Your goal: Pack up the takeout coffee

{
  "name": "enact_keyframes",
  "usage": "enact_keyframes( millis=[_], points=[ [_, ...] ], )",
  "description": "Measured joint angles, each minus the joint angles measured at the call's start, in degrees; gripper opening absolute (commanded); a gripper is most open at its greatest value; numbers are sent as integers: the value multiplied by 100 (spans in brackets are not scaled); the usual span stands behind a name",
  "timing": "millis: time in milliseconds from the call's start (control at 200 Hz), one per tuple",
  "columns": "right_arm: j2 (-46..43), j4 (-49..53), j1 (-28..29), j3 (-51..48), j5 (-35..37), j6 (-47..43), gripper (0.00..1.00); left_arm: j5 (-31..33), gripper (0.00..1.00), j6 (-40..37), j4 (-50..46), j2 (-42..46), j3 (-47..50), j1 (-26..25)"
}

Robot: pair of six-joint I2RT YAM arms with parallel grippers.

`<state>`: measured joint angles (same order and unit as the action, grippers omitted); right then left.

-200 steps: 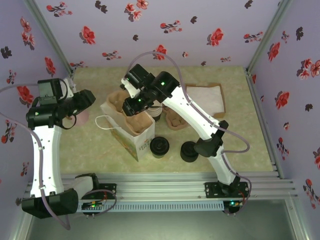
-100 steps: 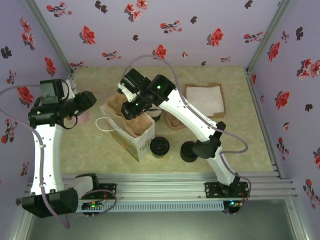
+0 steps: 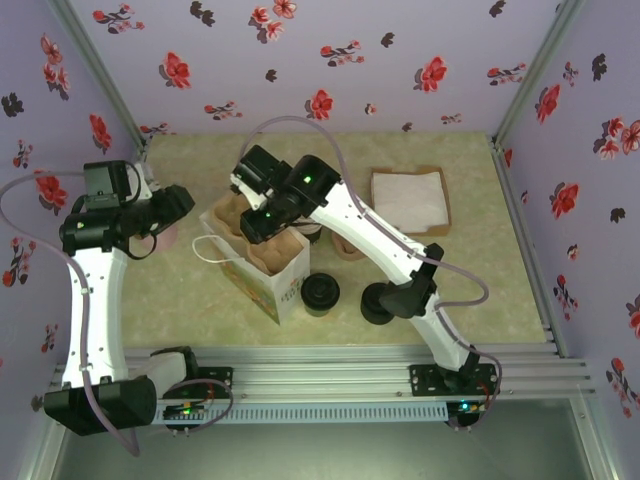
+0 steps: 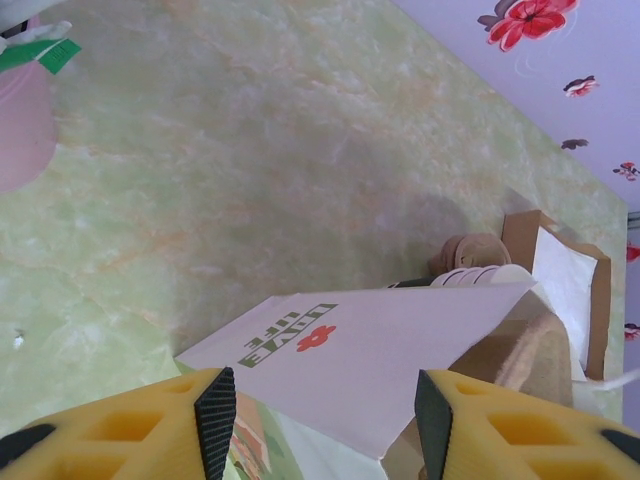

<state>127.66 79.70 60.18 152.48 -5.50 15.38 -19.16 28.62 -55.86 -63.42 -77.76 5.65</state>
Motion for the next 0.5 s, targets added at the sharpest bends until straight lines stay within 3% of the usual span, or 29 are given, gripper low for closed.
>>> enact_keyframes(
  millis=[500],
  points=[
    [101, 125, 74, 20, 214, -39, 35, -2, 52, -2, 52, 0, 26, 0]
  ],
)
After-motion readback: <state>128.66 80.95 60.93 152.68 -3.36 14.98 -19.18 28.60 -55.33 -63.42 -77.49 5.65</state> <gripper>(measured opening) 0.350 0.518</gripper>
